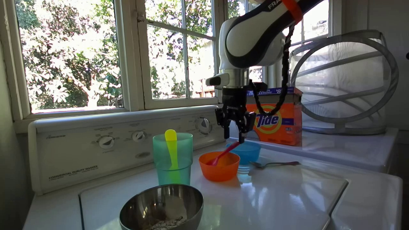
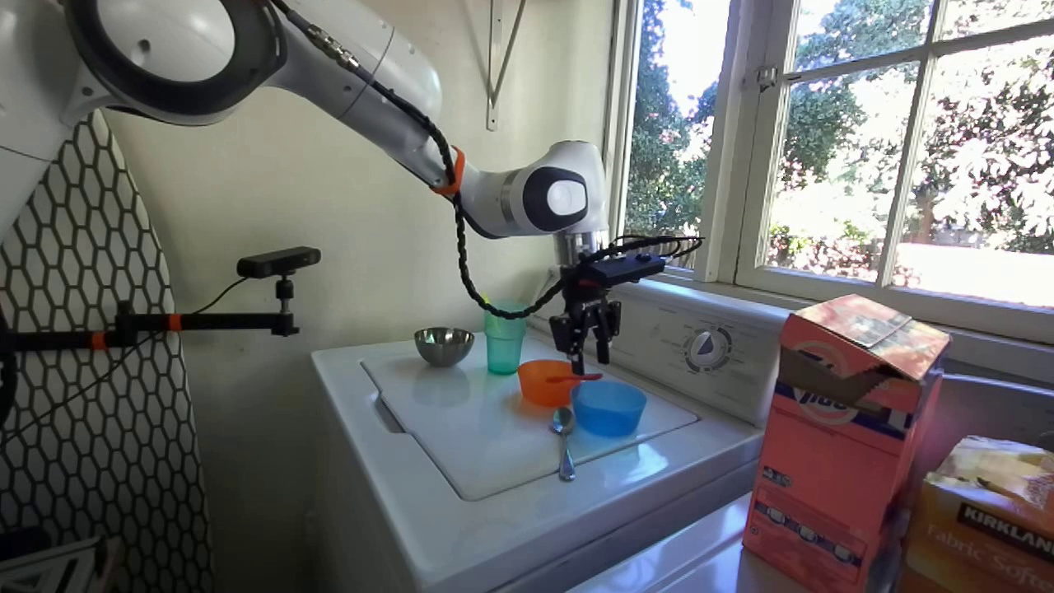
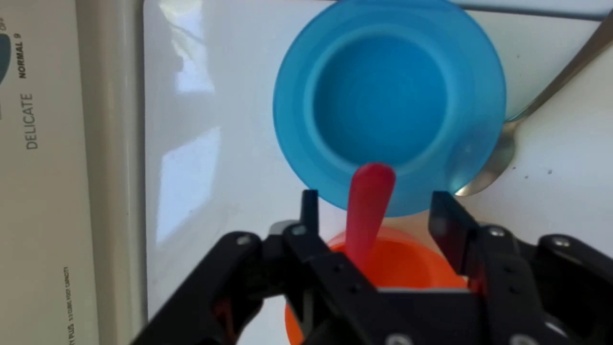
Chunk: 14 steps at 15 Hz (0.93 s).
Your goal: Put the yellow knife in the green cup and then use the pink spoon to transfer a spoonful of contents from the silver bowl to the orange bowl
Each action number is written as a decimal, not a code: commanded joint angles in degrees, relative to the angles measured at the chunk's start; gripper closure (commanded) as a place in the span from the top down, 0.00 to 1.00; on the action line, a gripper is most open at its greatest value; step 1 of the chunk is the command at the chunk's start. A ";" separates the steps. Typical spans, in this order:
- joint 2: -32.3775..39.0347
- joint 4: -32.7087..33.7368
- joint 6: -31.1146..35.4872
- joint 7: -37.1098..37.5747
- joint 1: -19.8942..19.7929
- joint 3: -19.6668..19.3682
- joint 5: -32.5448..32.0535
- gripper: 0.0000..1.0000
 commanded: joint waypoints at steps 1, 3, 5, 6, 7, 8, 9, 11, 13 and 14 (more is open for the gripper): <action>-3.37 -5.24 2.38 -3.71 -1.57 1.05 3.67 0.93; -2.09 -4.36 1.99 -5.67 -2.02 1.38 6.04 1.00; -1.10 -3.68 1.01 -7.11 -1.98 1.38 7.25 1.00; -0.65 -3.45 0.79 -7.63 -1.90 1.31 7.52 1.00; -0.33 -3.33 0.66 -8.02 -1.84 1.30 7.67 1.00; 0.17 -3.06 0.53 -8.08 -1.67 1.18 7.54 1.00; 0.68 -2.69 0.28 -7.89 -1.55 1.08 7.46 1.00; 1.24 -2.34 0.25 -7.52 -1.45 1.01 7.38 0.83; 1.23 -2.55 0.80 -7.37 -1.40 1.08 7.35 0.61; 1.14 -2.61 0.99 -7.18 -1.38 1.11 7.43 0.51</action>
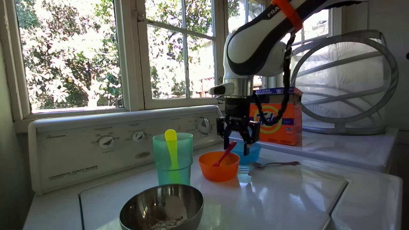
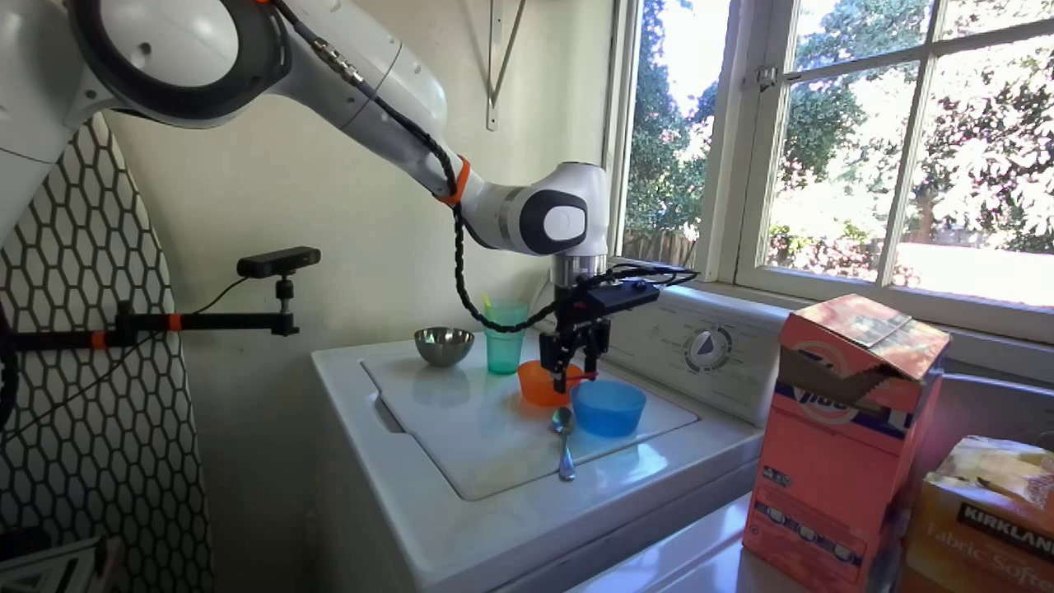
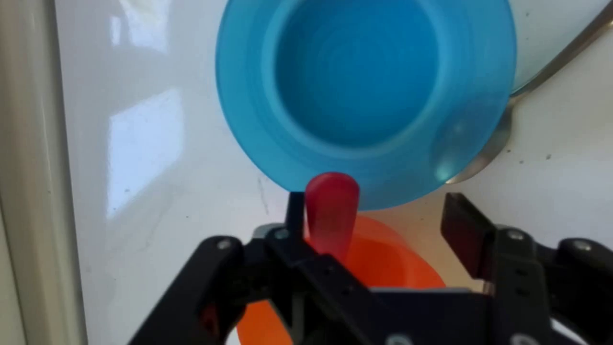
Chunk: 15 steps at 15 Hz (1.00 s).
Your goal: Put the yellow knife in the green cup and then use the pink spoon to transfer a spoonful of contents from the silver bowl to the orange bowl
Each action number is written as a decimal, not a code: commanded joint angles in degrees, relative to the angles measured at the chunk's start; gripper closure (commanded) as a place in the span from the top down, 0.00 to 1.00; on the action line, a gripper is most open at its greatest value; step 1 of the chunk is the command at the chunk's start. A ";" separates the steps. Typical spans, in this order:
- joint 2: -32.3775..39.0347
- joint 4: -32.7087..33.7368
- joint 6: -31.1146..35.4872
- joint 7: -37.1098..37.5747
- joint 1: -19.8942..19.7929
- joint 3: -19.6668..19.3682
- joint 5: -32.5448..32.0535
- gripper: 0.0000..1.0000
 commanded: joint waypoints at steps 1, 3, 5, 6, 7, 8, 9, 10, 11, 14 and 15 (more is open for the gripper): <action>0.03 0.12 0.57 -0.67 -0.07 0.36 1.03 0.44; -0.25 0.23 0.80 -0.69 -0.03 0.46 1.02 0.29; -0.39 0.30 0.93 -0.57 0.06 0.43 0.89 0.13; -0.42 0.34 0.91 -0.57 0.08 0.42 0.87 0.07; -0.43 0.40 0.86 -0.49 0.10 0.40 0.89 0.03; -0.44 0.40 0.81 -0.38 0.11 0.35 0.88 0.06; -0.49 0.36 0.78 -0.29 0.11 0.32 0.86 0.06; -0.88 0.10 0.56 -0.27 0.00 0.40 1.17 0.06; -1.76 -0.59 0.65 -1.02 -0.41 0.82 2.07 0.06; -5.77 -3.26 2.32 -1.61 -1.14 1.11 4.15 0.06; -6.97 -3.85 2.92 -1.41 -1.11 0.88 4.17 0.06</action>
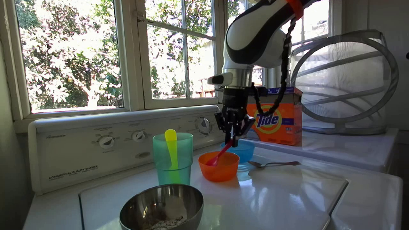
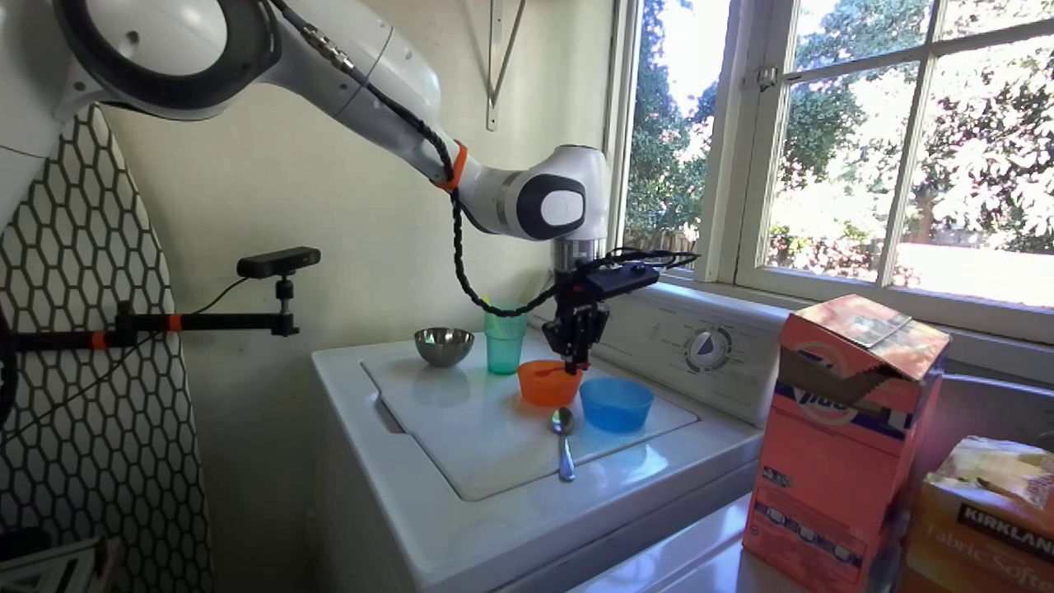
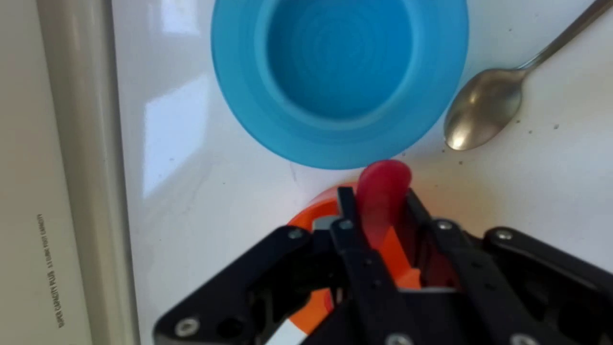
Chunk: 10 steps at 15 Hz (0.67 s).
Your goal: Put the yellow knife in the green cup and then use the pink spoon to transfer a spoonful of contents from the silver bowl to the orange bowl
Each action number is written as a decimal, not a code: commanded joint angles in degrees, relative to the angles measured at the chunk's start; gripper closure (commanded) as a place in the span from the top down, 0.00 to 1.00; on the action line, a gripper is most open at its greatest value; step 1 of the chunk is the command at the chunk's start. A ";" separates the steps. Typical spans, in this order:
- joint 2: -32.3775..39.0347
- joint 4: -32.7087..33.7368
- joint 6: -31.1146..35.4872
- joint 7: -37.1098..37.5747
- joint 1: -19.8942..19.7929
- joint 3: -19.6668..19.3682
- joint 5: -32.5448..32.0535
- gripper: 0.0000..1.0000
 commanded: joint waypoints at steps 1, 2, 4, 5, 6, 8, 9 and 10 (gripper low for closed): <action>-6.63 -5.12 3.38 -0.03 -0.59 -0.48 0.89 0.06; -7.94 -5.70 4.18 0.64 -0.39 -1.12 -0.10 0.06; -11.06 -7.42 5.30 1.88 0.00 -2.50 -2.13 0.06; -12.58 -8.24 5.55 2.16 -0.02 -2.76 -2.17 0.06; -14.20 -9.25 5.98 2.48 0.18 -3.00 -2.53 0.06; -17.18 -11.24 6.33 1.84 0.35 -2.97 -1.99 0.06; -18.65 -12.26 6.13 0.90 0.37 -2.74 -1.16 0.06; -20.33 -13.55 5.50 -1.17 0.33 -2.32 0.38 0.06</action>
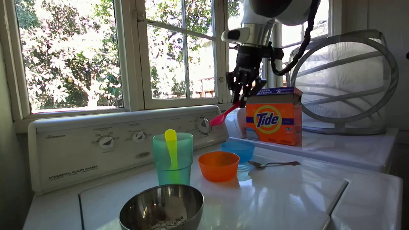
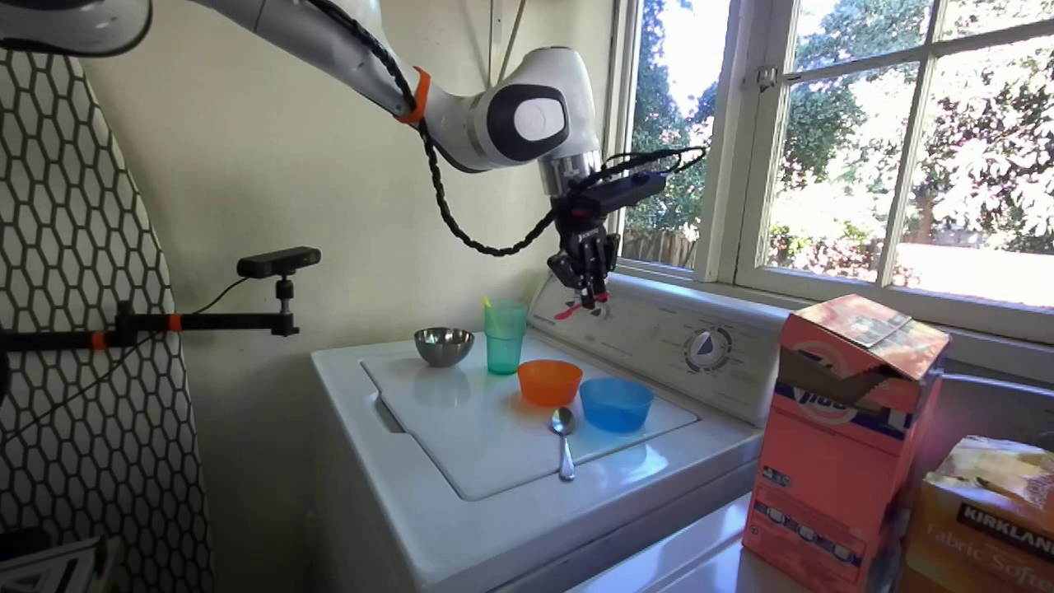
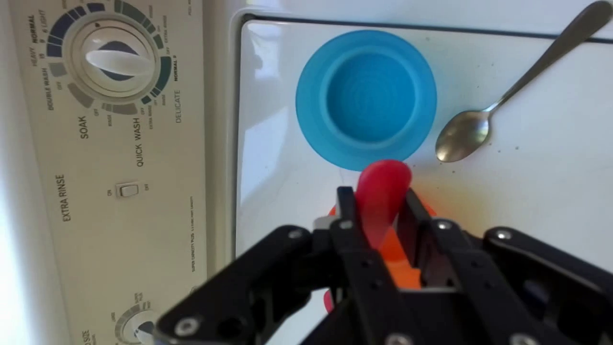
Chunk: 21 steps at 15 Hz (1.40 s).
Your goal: Put the yellow knife in the green cup and then use the pink spoon to transfer a spoonful of contents from the silver bowl to the orange bowl
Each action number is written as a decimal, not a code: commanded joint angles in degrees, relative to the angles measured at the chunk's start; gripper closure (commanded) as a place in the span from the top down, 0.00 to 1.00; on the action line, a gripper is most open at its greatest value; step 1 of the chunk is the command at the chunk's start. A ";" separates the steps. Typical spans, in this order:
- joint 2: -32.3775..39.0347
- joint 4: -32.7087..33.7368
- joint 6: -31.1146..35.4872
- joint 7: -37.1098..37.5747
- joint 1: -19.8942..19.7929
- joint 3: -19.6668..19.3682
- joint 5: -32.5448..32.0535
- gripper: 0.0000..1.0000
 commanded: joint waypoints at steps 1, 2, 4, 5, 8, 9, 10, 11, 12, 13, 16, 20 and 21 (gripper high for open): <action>-7.57 -7.80 0.96 -3.46 0.75 0.50 2.48 0.06; -9.46 -9.81 0.83 -4.32 1.29 0.66 2.34 0.06; -13.63 -14.70 0.75 -6.77 2.47 1.06 3.12 0.06; -15.67 -17.41 0.53 -8.03 3.23 1.23 4.13 0.06; -17.46 -21.67 -0.63 -6.01 6.05 1.54 6.25 0.06; -17.21 -21.95 -1.99 -5.34 6.90 1.50 8.24 0.06; -15.17 -18.46 -0.87 -5.22 6.55 0.89 5.10 0.25; -15.55 -19.68 -1.08 -5.03 7.20 1.02 6.04 0.25; -15.66 -20.32 -1.07 -4.86 7.55 1.09 6.44 0.25; -15.66 -20.52 -1.07 -4.82 7.63 1.11 6.58 0.25; -14.09 -19.43 0.49 -6.31 8.34 1.51 7.54 0.06; -12.34 -18.84 4.67 -3.87 9.74 2.77 6.15 0.06; -12.06 -18.94 5.66 -2.47 10.21 3.24 6.01 0.06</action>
